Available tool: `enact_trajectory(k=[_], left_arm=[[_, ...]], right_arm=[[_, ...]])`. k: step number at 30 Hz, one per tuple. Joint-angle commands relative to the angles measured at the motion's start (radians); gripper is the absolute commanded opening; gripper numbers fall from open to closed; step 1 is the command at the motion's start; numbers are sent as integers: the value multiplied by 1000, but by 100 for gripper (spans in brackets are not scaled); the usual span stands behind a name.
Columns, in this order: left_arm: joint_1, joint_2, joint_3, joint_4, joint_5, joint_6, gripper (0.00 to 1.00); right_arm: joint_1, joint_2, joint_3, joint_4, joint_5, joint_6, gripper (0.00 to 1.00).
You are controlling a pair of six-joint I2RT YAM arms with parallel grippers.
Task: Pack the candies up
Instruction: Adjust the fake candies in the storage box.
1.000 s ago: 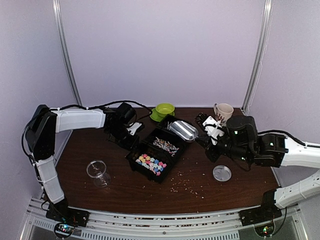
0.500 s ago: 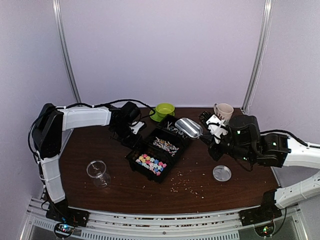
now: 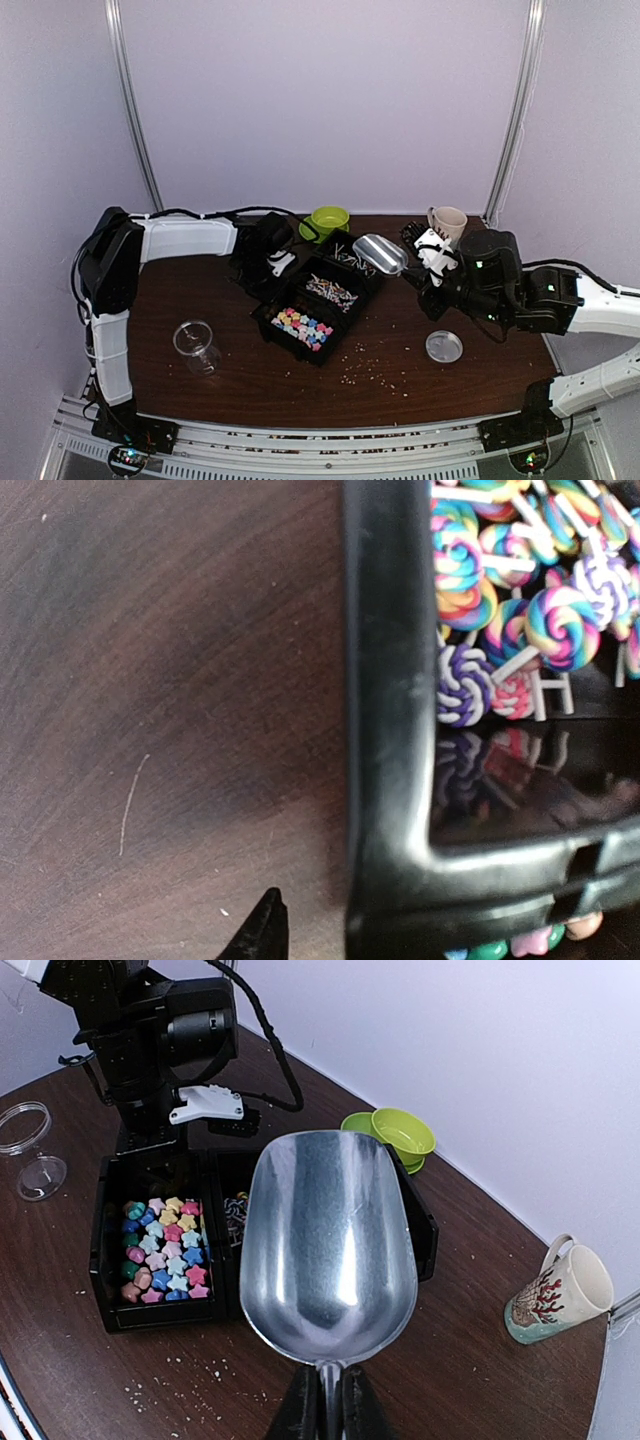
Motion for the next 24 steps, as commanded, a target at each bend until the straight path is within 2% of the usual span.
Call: enact_trajectory(k=[1, 7, 13, 21, 24], left_arm=[[-11, 32, 27, -17, -62, 6, 29], [-11, 44, 35, -17, -45, 0, 21], [-11, 51, 45, -17, 21, -10, 0], [-10, 21, 12, 26, 107, -16, 0], [-4, 0, -24, 84, 198, -15, 0]], right_arm=[[4, -19, 4, 13, 27, -1, 0], [4, -30, -4, 16, 27, -1, 0], [4, -34, -1, 13, 31, -2, 0], [4, -52, -2, 12, 32, -2, 0], [4, -57, 1, 10, 23, 1, 0]])
